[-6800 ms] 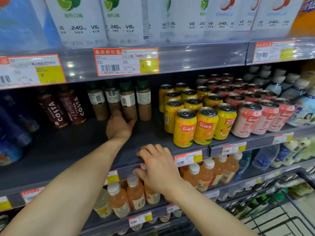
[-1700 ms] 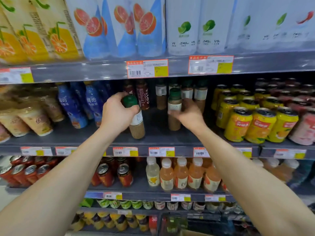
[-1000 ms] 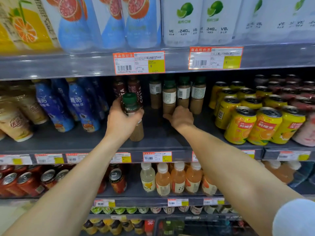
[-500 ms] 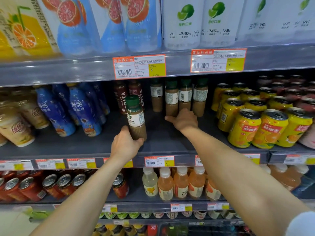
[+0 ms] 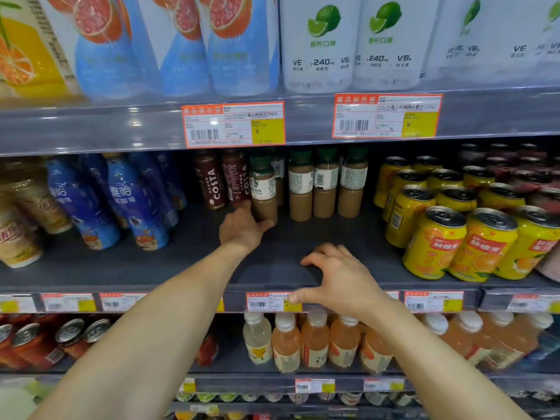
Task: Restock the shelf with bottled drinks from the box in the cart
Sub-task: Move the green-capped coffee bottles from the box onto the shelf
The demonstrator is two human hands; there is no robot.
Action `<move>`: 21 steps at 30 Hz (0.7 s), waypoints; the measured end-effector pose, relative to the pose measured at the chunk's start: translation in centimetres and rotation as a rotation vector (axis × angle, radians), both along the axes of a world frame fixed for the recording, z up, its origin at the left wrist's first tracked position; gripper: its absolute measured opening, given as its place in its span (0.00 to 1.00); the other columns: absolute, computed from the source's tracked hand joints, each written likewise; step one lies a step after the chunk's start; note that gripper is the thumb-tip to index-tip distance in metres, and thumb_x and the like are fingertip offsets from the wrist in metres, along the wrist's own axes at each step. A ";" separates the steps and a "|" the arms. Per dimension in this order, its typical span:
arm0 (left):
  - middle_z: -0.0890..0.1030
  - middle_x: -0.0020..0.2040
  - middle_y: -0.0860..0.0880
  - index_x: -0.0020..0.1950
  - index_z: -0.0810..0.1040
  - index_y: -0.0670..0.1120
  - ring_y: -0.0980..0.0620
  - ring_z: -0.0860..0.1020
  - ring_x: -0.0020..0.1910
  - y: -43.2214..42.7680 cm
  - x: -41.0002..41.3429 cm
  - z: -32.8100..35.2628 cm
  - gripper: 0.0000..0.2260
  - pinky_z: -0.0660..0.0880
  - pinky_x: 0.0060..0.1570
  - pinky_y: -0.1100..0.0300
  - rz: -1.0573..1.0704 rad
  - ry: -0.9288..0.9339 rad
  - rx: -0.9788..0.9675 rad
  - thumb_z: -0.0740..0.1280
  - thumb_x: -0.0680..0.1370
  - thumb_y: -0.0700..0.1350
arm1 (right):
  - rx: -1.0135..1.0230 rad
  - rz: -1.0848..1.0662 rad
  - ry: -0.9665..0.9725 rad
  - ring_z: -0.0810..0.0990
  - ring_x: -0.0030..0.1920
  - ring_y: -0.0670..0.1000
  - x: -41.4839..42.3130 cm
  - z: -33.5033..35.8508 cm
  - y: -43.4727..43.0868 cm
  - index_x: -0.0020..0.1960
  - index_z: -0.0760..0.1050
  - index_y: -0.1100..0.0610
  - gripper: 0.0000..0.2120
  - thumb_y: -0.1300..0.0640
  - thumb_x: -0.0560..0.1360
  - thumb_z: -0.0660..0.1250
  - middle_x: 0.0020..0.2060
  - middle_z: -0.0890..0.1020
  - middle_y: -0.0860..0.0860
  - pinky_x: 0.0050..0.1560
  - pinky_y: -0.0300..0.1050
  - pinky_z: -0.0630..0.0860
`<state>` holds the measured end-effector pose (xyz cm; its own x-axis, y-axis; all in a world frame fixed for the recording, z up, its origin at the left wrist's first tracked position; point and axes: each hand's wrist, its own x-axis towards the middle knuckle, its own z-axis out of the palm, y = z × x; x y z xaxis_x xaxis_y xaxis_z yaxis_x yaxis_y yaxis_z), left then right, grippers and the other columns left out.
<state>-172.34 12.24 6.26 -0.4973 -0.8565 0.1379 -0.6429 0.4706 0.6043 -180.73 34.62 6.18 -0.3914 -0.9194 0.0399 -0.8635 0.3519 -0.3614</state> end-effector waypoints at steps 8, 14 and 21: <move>0.79 0.60 0.42 0.60 0.74 0.46 0.38 0.74 0.63 0.0 -3.7 -1.0 0.25 0.74 0.58 0.46 0.115 0.020 -0.108 0.73 0.72 0.61 | -0.029 0.021 0.111 0.66 0.63 0.50 0.0 -0.5 -0.3 0.66 0.70 0.44 0.34 0.31 0.65 0.70 0.63 0.70 0.45 0.62 0.50 0.69; 0.78 0.60 0.41 0.59 0.74 0.46 0.38 0.74 0.63 -0.4 -4.2 -1.5 0.25 0.73 0.58 0.45 0.121 0.021 -0.127 0.72 0.71 0.62 | -0.041 0.018 0.121 0.66 0.63 0.51 -0.1 -0.7 -0.3 0.65 0.70 0.44 0.33 0.32 0.65 0.71 0.62 0.70 0.45 0.61 0.51 0.69; 0.78 0.61 0.41 0.63 0.74 0.45 0.39 0.72 0.64 0.1 -3.6 -1.3 0.24 0.73 0.60 0.47 0.092 0.004 -0.104 0.73 0.73 0.57 | -0.044 0.018 0.123 0.66 0.63 0.51 0.0 -0.7 -0.2 0.65 0.70 0.44 0.33 0.32 0.66 0.71 0.62 0.70 0.46 0.61 0.50 0.68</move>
<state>-175.90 12.34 4.93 -0.4167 -0.8794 0.2303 -0.6836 0.4702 0.5583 -180.70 34.39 5.46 -0.3641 -0.9226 0.1271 -0.9085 0.3218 -0.2668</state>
